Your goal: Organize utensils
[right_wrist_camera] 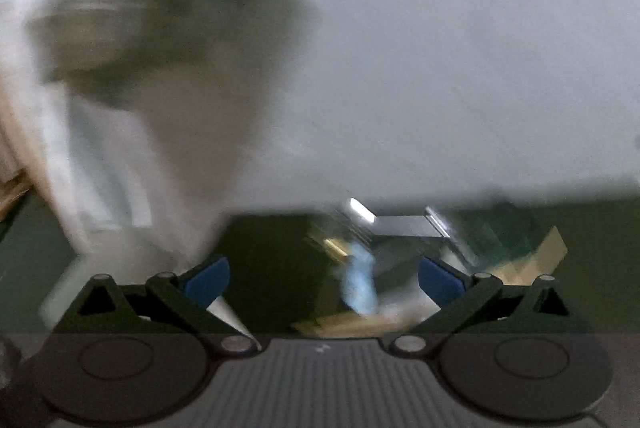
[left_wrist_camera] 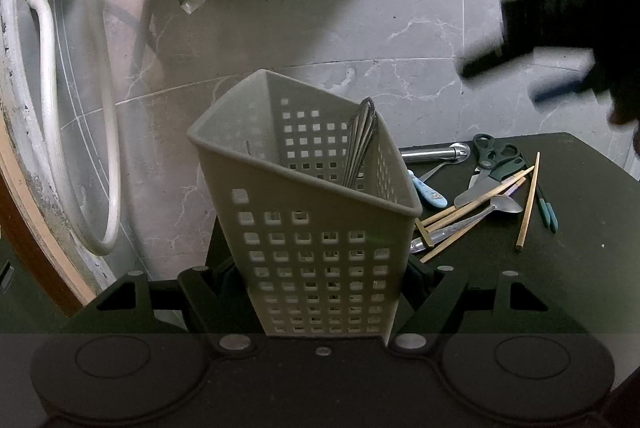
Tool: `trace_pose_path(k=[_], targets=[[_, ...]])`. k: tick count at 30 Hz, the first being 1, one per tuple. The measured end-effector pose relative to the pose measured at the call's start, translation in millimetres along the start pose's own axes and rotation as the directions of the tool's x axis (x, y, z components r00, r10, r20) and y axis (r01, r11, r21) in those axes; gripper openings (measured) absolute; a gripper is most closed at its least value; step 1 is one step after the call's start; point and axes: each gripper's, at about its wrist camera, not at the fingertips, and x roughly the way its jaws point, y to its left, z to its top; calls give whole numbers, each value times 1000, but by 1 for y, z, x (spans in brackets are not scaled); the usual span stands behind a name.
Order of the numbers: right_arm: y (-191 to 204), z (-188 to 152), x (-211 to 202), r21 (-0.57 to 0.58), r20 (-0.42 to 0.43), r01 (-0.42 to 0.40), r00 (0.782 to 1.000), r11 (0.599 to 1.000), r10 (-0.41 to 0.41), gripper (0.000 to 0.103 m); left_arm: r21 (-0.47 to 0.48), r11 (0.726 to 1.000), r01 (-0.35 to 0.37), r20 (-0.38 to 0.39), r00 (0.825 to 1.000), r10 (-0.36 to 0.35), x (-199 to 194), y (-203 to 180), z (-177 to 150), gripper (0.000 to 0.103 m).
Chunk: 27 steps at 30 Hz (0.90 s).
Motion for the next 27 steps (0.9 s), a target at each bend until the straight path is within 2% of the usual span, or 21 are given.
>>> trace_pose_path(k=[2,4,7,12,18,20,23,25,27], targets=[[-26,-4,12,135,-84,76,994,988,-65,103,0,1000,0,0,1000,0,0,0,0,77],[-55,-12,20,276,-159,130,983,952,-88,103,0,1000,0,0,1000,0,0,0,0,77],[-83,-24,19,387,-207,175,973,905,-100,103,-1,1000,-1,0,1000,1,0,0,0,77],[-110,-38,18,431,-242,227,962,873,-130,103,0,1000,0,0,1000,0,0,0,0,77],[-129,-55,16,432,-298,279,942,858,-156,103,0,1000,0,0,1000,0,0,0,0,77],[-128,-57,16,406,-301,286,938,868,-169,103,0,1000,0,0,1000,0,0,0,0,77],[-119,-55,15,362,-265,223,955,905,-130,103,1,1000,0,-1,1000,0,0,0,0,77],[-113,-50,15,376,-220,125,975,918,-42,103,1,1000,1,0,1000,-1,0,0,0,77],[-108,-46,15,409,-174,22,983,912,54,103,1,1000,0,0,1000,0,0,0,0,77]])
